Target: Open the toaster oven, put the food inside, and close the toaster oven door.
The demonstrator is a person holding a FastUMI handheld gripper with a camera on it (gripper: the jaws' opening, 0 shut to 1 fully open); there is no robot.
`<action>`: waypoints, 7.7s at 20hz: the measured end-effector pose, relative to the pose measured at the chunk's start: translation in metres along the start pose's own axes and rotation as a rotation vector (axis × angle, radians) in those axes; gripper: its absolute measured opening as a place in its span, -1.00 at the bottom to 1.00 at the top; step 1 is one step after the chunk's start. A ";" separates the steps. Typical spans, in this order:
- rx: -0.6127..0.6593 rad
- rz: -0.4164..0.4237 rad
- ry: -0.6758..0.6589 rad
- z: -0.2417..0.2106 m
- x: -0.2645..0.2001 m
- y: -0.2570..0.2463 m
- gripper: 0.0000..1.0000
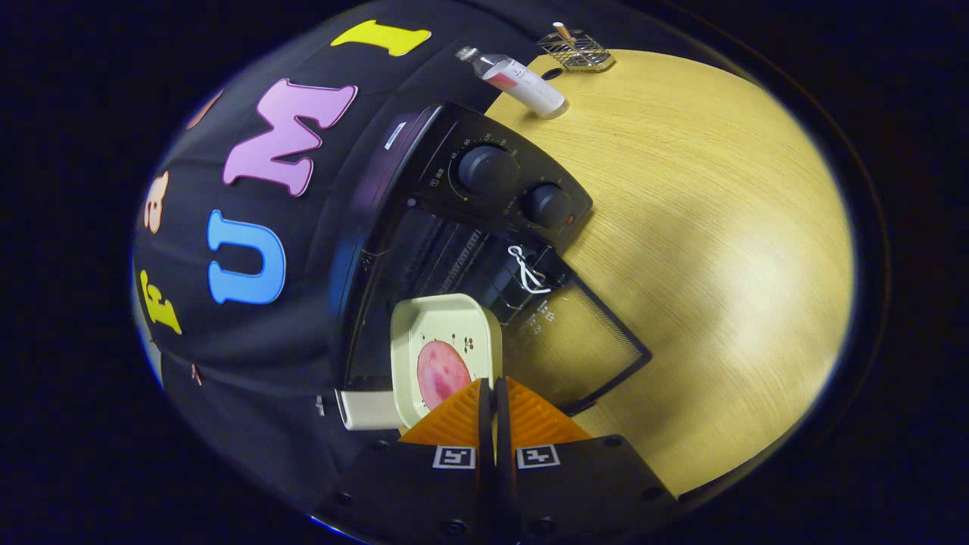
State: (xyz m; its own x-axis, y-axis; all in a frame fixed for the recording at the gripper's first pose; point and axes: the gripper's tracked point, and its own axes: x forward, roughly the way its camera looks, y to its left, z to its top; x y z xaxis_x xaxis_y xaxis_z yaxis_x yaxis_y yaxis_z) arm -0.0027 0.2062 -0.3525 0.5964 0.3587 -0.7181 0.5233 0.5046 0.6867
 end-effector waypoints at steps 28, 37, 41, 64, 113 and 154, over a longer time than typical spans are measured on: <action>0.354 -0.051 -0.138 -0.002 0.070 0.030 -0.52; 0.059 0.015 -0.117 -0.002 0.020 0.024 0.95; -0.137 0.032 -0.111 -0.001 -0.015 0.020 0.96; -1.109 -0.235 0.222 -0.140 -0.039 -0.095 1.00; -1.138 -0.159 -0.345 0.000 -0.012 0.068 0.96; -1.164 0.189 -0.932 0.216 -0.315 0.179 0.95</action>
State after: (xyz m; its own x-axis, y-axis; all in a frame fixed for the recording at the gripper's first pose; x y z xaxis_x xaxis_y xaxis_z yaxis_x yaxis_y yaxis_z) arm 0.0349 0.0142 0.0211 0.9951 0.0989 0.0033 -0.0987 0.9945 -0.0344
